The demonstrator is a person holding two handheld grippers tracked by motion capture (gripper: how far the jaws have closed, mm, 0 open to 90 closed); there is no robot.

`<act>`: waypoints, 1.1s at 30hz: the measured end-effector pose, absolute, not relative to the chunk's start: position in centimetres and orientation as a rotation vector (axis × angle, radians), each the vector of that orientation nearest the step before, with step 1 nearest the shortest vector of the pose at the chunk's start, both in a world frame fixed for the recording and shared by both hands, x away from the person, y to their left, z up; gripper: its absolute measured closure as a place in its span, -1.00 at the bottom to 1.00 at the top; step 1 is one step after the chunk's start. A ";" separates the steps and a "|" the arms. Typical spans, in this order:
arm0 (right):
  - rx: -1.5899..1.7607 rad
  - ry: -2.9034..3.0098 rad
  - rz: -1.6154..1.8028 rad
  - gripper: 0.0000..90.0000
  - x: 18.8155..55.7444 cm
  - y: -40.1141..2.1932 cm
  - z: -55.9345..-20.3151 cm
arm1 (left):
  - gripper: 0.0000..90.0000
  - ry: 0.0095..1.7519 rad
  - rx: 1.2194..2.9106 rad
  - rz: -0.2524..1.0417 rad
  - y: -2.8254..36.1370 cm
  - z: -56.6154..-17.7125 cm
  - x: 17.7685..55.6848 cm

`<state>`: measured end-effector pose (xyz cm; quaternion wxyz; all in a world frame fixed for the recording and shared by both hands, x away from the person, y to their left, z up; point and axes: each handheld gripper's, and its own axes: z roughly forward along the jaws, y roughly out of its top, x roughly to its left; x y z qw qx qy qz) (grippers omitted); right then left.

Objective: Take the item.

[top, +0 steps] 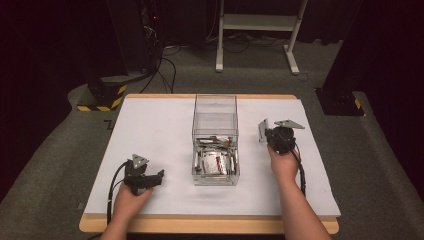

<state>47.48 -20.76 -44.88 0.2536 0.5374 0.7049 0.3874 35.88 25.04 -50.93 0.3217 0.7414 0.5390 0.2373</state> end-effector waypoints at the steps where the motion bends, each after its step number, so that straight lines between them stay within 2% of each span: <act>1: 1.466 1.921 1.056 0.94 47.5 -20.7 -44.9 | -0.68 1.415 1.947 0.624 25.0 -50.9 35.9; 17: 1.496 1.924 1.020 0.92 47.2 -21.0 -46.2 | -0.68 1.415 1.947 0.623 25.0 -50.9 35.9; 33: 1.522 1.891 0.954 0.76 47.5 -22.2 -46.9 | -0.68 1.415 1.947 0.624 25.0 -50.9 35.9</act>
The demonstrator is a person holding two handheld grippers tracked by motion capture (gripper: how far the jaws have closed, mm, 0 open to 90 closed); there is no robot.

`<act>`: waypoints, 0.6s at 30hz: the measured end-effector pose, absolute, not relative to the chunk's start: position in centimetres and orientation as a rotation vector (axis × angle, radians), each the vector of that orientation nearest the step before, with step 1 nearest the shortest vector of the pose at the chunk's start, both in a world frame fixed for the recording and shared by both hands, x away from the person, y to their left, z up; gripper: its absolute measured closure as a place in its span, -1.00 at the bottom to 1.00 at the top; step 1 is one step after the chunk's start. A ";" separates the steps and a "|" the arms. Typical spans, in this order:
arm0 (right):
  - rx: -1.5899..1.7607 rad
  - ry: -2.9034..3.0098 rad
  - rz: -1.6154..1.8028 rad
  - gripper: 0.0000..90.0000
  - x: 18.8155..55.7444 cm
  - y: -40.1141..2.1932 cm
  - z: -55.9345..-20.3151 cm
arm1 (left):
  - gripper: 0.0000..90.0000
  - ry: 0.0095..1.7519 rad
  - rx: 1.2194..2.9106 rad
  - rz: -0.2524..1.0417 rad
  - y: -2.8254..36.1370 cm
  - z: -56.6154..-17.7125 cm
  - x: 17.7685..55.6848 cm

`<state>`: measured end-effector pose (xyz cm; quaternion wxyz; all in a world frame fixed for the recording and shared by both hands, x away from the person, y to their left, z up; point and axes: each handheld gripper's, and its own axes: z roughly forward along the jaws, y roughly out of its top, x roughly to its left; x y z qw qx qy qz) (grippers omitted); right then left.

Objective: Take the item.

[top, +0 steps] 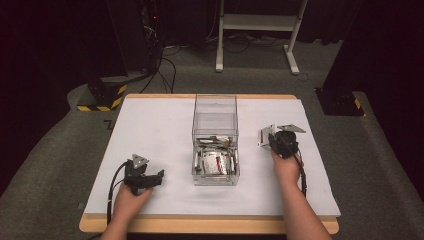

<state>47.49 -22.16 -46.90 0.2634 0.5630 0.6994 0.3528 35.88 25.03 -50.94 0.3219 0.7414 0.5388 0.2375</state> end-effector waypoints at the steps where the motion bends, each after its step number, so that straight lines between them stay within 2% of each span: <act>1: 1.527 1.890 0.953 0.76 47.5 -22.3 -47.0 | -0.68 1.415 1.947 0.624 25.0 -50.9 35.9; 18: 1.575 1.854 0.913 0.48 47.2 -23.8 -47.2 | -0.68 1.415 1.947 0.624 25.0 -50.9 35.9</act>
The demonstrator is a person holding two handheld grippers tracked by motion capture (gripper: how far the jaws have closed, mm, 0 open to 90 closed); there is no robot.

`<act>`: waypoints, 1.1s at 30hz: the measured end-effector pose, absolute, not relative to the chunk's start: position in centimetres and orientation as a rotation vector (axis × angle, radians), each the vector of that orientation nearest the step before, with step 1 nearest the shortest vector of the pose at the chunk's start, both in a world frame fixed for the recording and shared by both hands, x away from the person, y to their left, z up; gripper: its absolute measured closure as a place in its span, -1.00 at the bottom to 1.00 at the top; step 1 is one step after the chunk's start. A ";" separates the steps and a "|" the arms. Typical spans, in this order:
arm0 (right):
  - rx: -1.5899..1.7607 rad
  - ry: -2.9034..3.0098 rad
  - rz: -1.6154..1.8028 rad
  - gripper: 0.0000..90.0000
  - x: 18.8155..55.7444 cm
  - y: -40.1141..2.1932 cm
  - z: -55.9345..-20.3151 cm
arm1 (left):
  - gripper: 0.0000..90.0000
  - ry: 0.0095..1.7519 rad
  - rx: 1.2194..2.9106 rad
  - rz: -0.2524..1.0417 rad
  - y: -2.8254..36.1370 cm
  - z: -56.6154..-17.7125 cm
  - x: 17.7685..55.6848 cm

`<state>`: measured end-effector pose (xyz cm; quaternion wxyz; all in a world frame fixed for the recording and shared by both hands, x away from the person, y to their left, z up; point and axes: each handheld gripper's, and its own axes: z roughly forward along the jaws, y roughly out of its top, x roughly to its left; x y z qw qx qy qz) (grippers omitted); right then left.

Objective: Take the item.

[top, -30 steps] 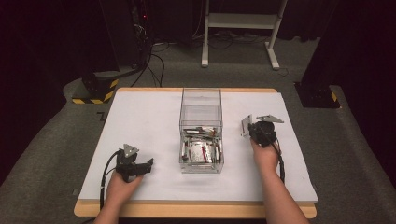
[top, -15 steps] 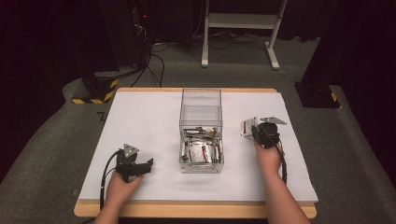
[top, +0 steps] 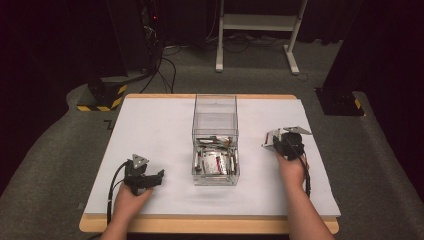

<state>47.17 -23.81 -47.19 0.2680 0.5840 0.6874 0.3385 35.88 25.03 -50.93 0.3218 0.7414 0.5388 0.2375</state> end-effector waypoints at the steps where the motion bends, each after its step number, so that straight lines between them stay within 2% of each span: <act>1: 1.572 1.857 0.911 0.46 47.2 -23.9 -47.2 | -0.68 1.415 1.947 0.624 25.0 -50.9 35.9; 7: 1.579 1.830 0.921 0.33 46.9 -24.3 -46.7 | -0.68 1.415 1.947 0.624 25.0 -50.9 35.9; 26: 1.541 1.854 0.996 0.16 45.6 -23.9 -45.9 | -0.68 1.415 1.947 0.624 25.0 -50.9 35.9; 33: 1.520 1.877 1.038 0.02 44.7 -23.3 -45.6 | -0.68 1.415 1.947 0.624 25.0 -50.9 35.9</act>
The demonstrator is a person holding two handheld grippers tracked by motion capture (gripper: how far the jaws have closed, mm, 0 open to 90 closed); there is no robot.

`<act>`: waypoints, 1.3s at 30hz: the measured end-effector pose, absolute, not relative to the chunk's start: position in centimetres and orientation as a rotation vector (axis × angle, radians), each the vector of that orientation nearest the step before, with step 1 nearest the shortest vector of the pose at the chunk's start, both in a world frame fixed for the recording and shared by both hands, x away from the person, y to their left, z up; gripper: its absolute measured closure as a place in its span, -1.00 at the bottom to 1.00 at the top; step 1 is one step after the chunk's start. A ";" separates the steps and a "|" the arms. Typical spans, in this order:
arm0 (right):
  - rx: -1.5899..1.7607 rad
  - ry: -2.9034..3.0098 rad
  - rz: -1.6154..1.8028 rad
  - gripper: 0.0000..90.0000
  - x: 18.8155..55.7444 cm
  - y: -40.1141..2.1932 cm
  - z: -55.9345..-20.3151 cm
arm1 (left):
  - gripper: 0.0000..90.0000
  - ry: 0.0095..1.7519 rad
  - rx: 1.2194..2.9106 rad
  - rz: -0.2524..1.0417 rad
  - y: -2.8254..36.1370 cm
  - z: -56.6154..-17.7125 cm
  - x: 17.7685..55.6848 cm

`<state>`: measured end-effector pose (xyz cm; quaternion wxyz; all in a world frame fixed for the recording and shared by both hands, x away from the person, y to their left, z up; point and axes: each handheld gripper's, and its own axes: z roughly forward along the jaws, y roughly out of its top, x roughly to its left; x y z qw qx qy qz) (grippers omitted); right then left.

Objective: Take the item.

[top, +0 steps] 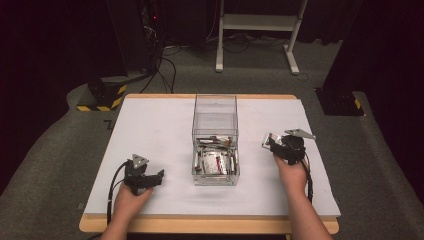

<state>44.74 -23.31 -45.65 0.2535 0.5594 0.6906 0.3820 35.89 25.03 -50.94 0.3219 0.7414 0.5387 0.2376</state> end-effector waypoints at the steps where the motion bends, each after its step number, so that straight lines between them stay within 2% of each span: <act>1: 1.515 1.881 1.040 -0.01 44.6 -23.2 -45.6 | -0.68 1.415 1.947 0.624 25.0 -50.9 35.9; 15: 1.448 1.948 1.088 -0.20 42.1 -21.1 -46.2 | -0.68 1.414 1.948 0.624 25.0 -50.9 35.9; 32: 1.477 2.071 1.006 -0.34 38.8 -19.6 -50.0 | -0.68 1.414 1.947 0.625 25.0 -50.9 35.9; 39: 1.446 2.098 0.938 -0.43 38.0 -19.0 -50.4 | -0.68 1.412 1.950 0.627 25.0 -50.9 35.9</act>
